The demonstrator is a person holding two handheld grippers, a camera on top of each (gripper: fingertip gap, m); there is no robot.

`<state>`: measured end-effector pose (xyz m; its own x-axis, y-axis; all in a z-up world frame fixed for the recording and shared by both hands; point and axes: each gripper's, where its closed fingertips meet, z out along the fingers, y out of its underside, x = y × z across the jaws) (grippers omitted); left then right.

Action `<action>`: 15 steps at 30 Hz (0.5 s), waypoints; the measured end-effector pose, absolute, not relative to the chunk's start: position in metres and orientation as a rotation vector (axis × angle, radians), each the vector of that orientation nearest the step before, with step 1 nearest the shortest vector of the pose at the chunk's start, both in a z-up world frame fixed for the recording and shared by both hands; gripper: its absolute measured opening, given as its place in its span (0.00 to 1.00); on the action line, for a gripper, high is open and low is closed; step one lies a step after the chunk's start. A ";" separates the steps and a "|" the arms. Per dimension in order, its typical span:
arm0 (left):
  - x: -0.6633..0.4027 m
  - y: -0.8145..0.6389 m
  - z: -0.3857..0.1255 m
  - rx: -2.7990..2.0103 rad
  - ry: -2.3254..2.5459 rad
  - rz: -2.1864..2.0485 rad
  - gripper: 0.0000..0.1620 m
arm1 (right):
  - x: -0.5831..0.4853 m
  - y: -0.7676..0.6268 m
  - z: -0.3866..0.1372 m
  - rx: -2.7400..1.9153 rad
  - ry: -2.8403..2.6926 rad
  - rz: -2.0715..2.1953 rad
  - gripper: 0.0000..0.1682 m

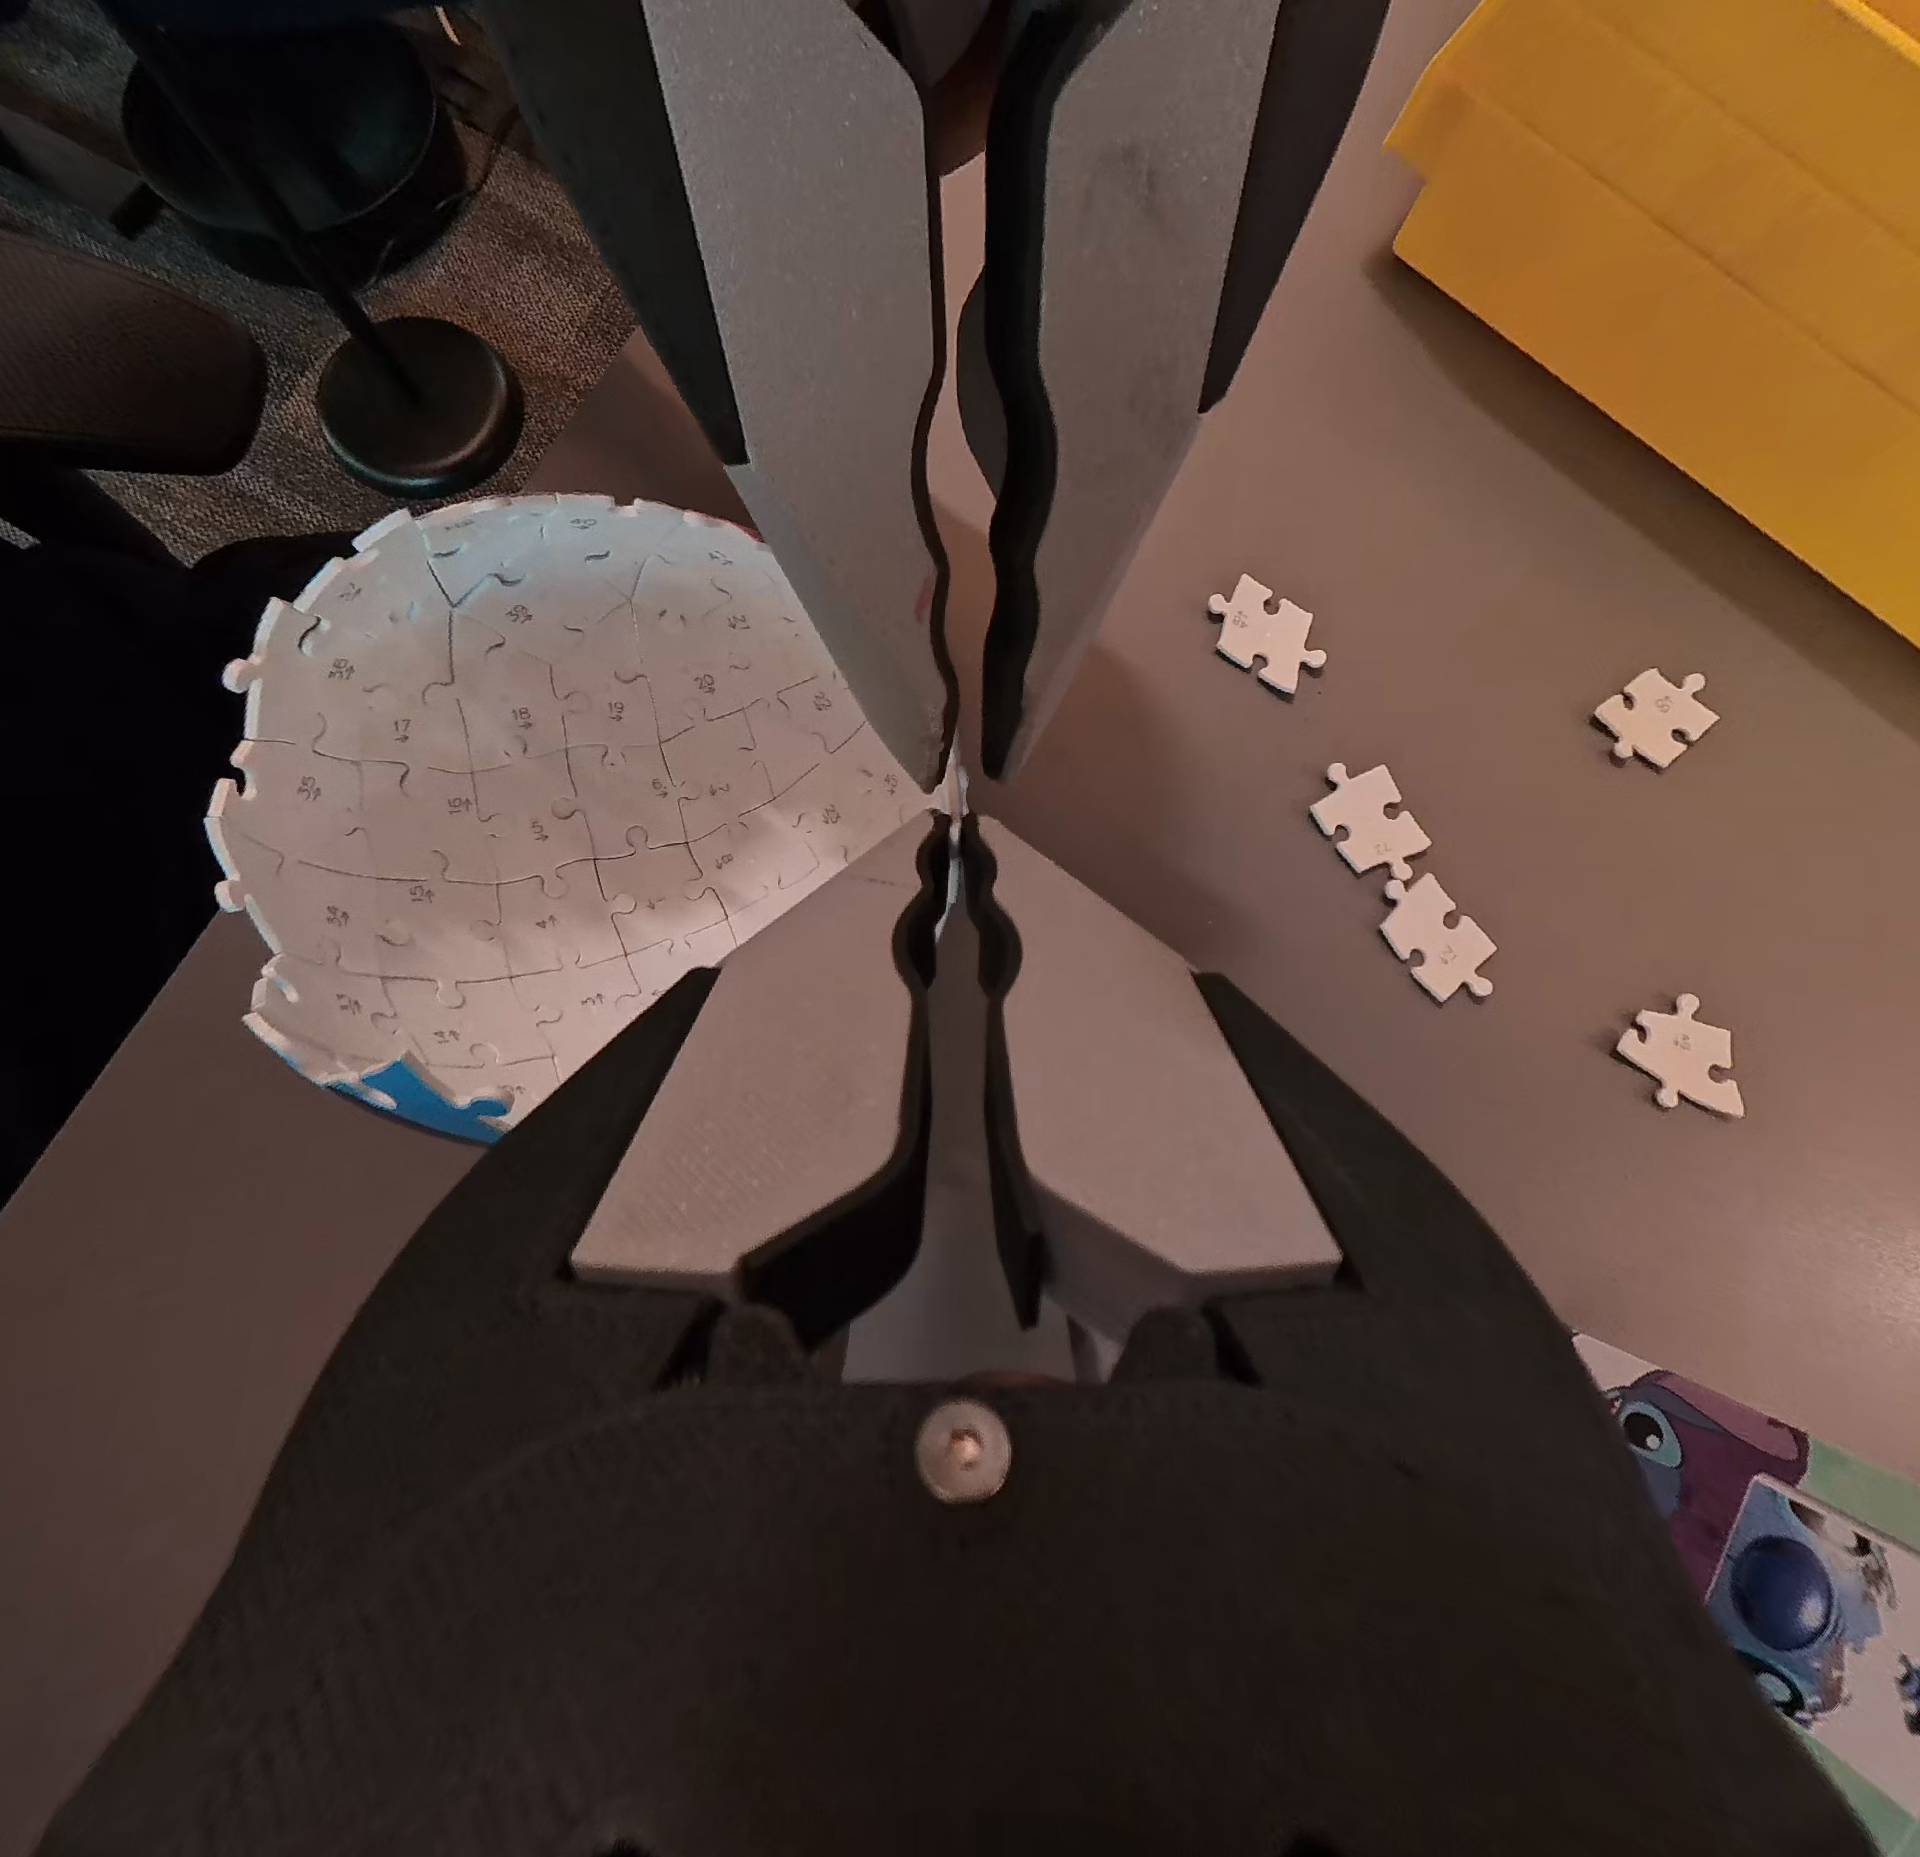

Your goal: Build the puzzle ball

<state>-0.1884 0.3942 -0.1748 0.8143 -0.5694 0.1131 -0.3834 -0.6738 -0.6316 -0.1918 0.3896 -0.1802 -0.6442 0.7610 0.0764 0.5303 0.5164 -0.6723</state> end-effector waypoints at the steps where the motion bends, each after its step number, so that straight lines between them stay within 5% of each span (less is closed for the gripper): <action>1: -0.187 0.394 -0.174 -2.381 0.699 -0.415 0.05 | -0.192 0.389 -0.181 -1.067 -2.403 0.879 0.00; 15: -0.189 0.393 -0.182 -2.415 0.726 -0.348 0.04 | -0.192 0.390 -0.182 -1.047 -2.416 0.820 0.00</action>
<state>-0.1890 0.3934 -0.1823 0.8171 -0.5713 0.0772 -0.4176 -0.6788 -0.6040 -0.1919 0.3897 -0.1818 -0.6493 0.7525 0.1105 0.5297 0.5516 -0.6443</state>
